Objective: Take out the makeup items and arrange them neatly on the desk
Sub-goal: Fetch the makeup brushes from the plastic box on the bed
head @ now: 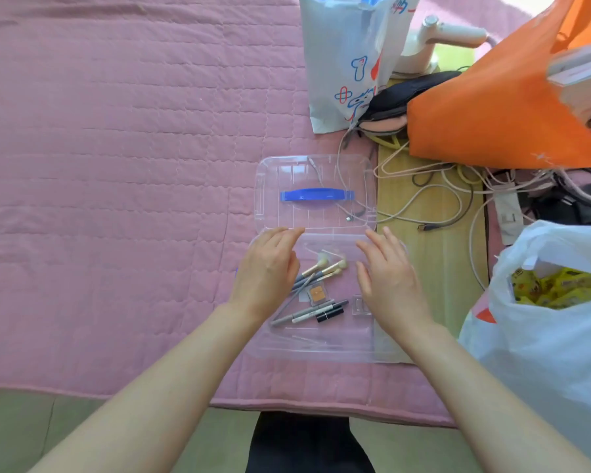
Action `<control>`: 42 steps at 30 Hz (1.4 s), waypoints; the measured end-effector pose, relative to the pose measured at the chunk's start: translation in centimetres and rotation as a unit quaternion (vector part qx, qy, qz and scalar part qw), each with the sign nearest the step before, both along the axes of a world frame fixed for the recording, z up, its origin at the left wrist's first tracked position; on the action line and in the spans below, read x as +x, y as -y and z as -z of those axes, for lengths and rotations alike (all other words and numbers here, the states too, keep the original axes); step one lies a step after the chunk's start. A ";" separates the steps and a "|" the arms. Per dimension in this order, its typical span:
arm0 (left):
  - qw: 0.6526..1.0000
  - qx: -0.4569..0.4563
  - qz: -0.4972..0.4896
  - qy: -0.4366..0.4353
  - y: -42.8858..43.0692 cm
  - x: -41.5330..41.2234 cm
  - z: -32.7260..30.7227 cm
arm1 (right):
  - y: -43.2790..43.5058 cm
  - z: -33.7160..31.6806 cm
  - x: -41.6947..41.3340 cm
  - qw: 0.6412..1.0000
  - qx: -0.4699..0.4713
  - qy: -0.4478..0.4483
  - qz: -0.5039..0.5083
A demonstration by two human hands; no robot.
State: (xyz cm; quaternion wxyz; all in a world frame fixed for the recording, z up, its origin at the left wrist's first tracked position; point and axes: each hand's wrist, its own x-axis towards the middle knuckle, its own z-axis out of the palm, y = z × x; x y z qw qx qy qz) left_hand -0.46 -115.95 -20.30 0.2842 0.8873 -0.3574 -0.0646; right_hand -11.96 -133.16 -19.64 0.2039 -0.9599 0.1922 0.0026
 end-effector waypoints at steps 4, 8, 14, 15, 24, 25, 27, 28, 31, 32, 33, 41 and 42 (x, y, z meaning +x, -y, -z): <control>0.999 0.004 -0.026 -0.030 -1.0 -3.8 1.0 | -2.1 0.3 -3.5 1.000 0.007 -0.019 -0.008; 0.987 0.098 -0.002 -0.125 -1.0 -5.9 2.7 | -3.0 1.7 -5.6 0.996 0.027 -0.079 0.005; 0.941 0.288 0.085 -0.159 1.0 -6.6 5.9 | -2.8 3.9 -4.7 0.959 0.035 -0.277 -0.041; 0.937 0.297 0.119 -0.139 1.3 -6.5 6.5 | -2.8 4.4 -4.4 0.953 0.027 -0.297 -0.052; 0.933 0.263 0.245 0.013 3.1 -5.1 10.6 | -2.1 8.8 -1.8 0.936 -0.043 -0.340 -0.078; 0.931 0.261 0.255 0.023 3.2 -5.1 10.7 | -2.2 9.2 -1.7 0.943 -0.055 -0.319 -0.074; 0.927 0.263 0.264 0.040 3.3 -5.2 10.7 | -2.2 9.8 -1.6 0.945 -0.079 -0.304 -0.089; 0.926 0.266 0.265 0.047 3.3 -5.2 10.8 | -2.1 10.1 -1.7 0.944 -0.077 -0.310 -0.084; 0.921 0.274 0.271 0.063 3.5 -5.0 10.8 | -2.1 11.1 -2.2 0.943 -0.084 -0.311 -0.081; 0.921 0.267 0.276 0.069 3.5 -4.9 10.9 | -2.1 11.5 -2.3 0.944 -0.094 -0.305 -0.080; 0.921 0.260 0.281 0.071 3.5 -4.8 11.0 | -2.1 11.5 -2.2 0.943 -0.087 -0.312 -0.080; 0.935 0.250 0.243 0.062 3.0 -4.5 10.7 | -1.9 10.1 -1.3 0.918 -0.052 -0.378 -0.103; 0.942 0.244 0.229 0.033 2.8 -4.4 10.7 | -1.8 10.4 -1.4 0.920 -0.028 -0.378 -0.096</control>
